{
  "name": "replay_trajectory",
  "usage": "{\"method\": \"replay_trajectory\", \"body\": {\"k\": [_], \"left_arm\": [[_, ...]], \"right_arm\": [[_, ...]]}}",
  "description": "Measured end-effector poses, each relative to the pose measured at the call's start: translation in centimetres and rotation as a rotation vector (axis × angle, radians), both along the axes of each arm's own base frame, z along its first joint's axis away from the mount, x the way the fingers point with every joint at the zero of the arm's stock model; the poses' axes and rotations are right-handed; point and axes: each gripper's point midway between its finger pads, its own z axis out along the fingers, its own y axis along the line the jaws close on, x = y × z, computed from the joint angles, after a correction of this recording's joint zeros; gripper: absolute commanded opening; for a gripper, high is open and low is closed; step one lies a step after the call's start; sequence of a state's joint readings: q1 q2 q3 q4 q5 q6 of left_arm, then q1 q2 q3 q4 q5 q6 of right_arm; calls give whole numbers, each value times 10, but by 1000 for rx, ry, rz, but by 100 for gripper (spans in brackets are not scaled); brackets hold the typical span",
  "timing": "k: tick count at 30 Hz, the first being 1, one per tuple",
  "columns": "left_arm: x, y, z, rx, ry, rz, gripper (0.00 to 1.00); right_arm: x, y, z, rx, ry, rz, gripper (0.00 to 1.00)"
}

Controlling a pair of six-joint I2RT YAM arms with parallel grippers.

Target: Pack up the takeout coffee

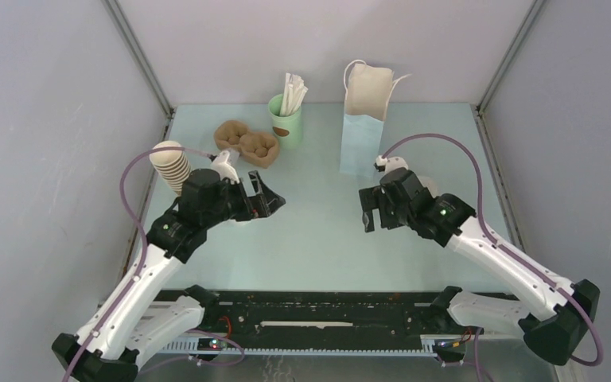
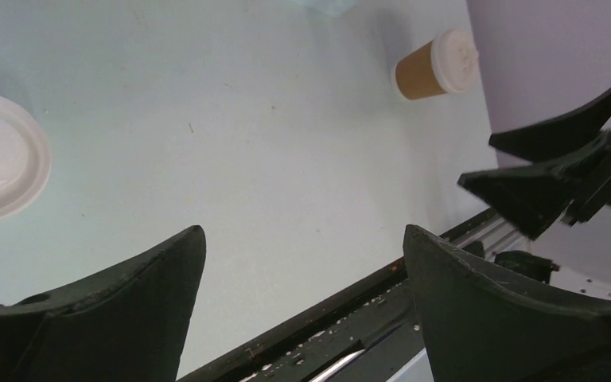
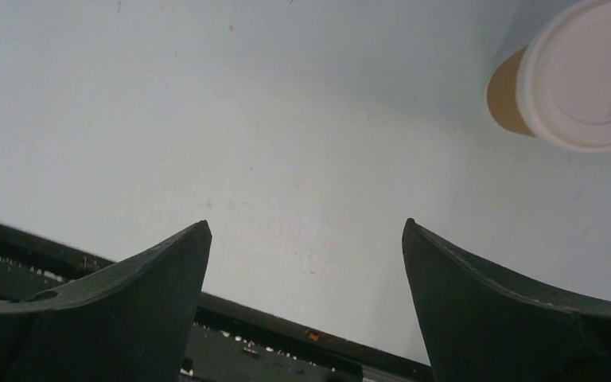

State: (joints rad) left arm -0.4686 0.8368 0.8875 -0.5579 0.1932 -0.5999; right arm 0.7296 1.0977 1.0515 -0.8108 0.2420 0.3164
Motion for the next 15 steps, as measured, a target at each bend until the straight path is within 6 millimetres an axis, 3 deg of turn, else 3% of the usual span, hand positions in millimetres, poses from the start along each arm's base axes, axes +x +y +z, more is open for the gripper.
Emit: {"method": "replay_trajectory", "body": {"k": [7, 15], "left_arm": [[-4, 12, 17, -53, -29, 93, 99], [-5, 31, 10, 48, 28, 165, 98]], "right_arm": [[-28, -12, 2, 62, -43, 40, 100], [-42, -15, 8, 136, -79, 67, 100]]}}
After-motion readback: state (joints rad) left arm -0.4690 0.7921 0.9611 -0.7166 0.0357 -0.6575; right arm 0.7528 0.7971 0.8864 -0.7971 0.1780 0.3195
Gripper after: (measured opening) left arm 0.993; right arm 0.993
